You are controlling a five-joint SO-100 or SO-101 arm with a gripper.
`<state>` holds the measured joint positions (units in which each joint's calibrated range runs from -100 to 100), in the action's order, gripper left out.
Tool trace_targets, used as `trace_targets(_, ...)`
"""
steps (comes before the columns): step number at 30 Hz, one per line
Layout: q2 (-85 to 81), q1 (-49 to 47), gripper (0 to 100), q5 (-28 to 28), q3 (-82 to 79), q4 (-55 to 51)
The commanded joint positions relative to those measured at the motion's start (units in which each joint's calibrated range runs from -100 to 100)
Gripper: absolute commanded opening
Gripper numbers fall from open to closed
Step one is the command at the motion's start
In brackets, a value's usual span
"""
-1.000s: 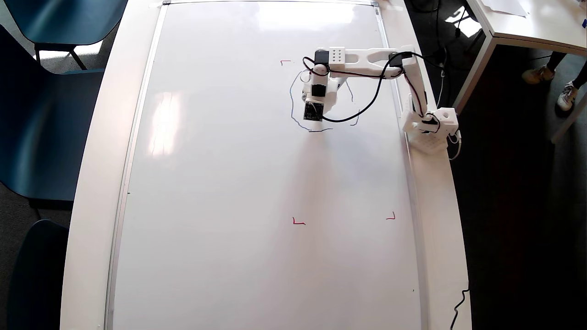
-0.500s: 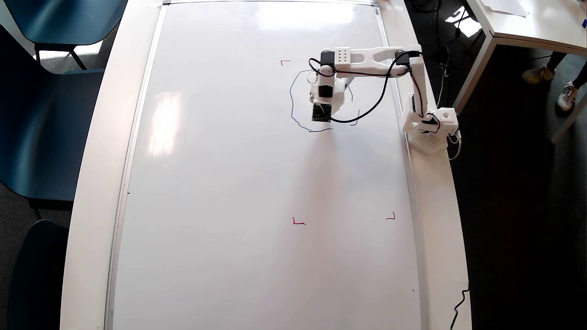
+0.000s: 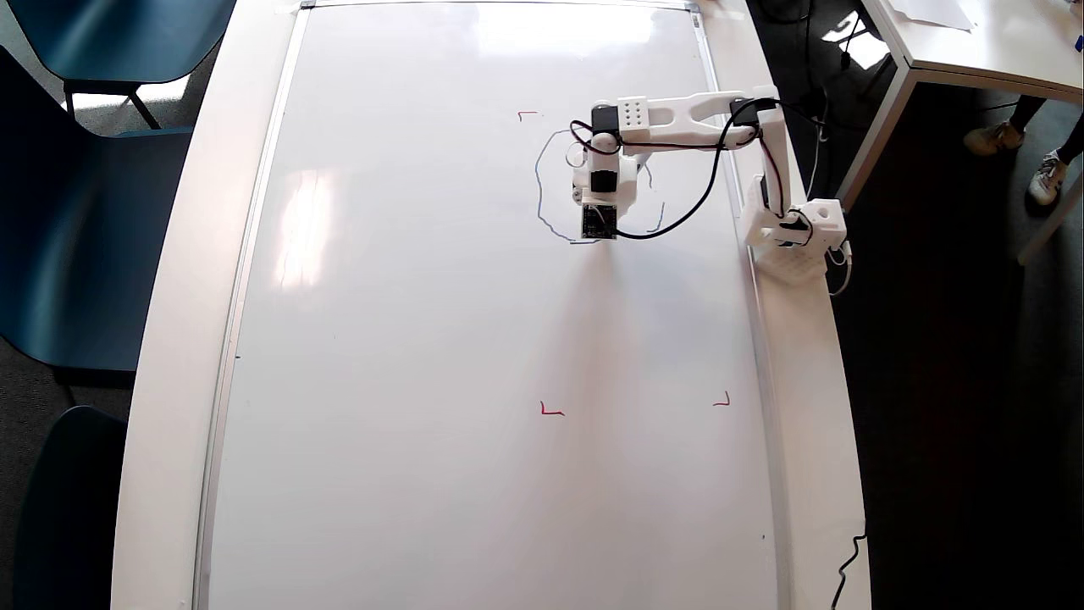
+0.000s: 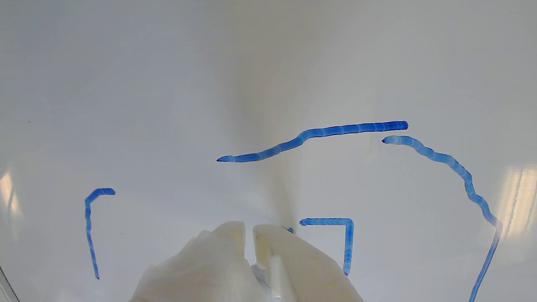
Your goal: Draw on a whiteboard a robot head using a pen attached to the gripper
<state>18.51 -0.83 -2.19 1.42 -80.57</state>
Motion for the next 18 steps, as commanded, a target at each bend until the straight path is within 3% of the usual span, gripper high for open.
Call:
trace_targets(1,-2.5,-0.4,1,-0.3,0.9,0.0)
trace_targets(18,-3.4,-0.8,1,-0.8,3.6,0.1)
